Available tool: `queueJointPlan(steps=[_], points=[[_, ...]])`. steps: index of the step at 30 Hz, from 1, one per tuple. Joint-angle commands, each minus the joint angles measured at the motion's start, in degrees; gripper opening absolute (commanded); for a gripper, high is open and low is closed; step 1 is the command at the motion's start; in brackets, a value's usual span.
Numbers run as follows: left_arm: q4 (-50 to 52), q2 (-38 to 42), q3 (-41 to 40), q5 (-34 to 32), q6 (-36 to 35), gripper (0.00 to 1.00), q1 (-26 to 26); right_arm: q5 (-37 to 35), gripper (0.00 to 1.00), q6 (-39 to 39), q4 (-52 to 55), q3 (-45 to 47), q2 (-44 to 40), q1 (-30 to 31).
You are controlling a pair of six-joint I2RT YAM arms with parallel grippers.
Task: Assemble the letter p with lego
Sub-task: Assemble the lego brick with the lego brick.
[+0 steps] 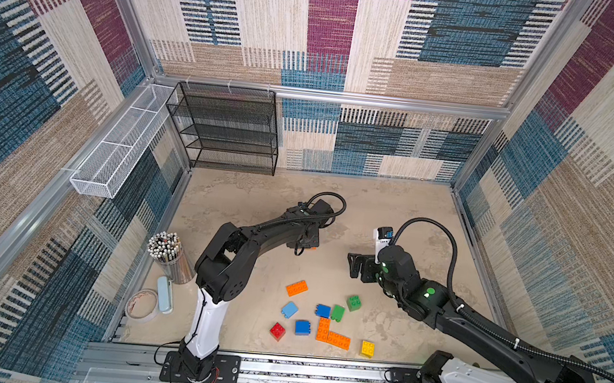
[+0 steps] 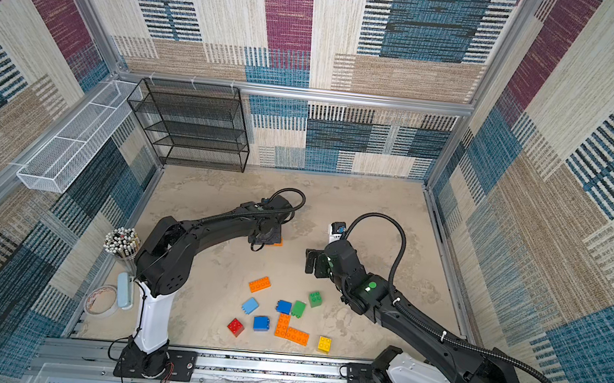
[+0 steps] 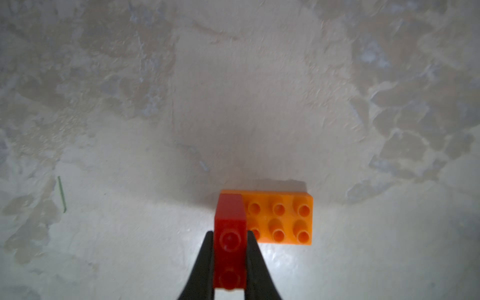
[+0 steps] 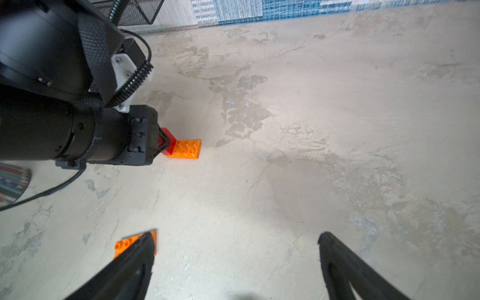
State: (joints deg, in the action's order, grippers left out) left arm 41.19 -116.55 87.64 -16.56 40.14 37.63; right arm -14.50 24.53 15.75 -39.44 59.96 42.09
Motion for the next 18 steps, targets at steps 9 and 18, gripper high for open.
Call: queueJointPlan(steps=[9,18], points=[[1.2,5.2,-6.5,3.4,-2.1,0.00,0.2,9.5,0.94,7.8,5.4,2.5,-3.6,0.6],[-0.1,9.6,-7.9,4.5,-1.9,0.25,0.3,8.3,0.86,18.7,13.1,-0.1,-3.5,8.5]])
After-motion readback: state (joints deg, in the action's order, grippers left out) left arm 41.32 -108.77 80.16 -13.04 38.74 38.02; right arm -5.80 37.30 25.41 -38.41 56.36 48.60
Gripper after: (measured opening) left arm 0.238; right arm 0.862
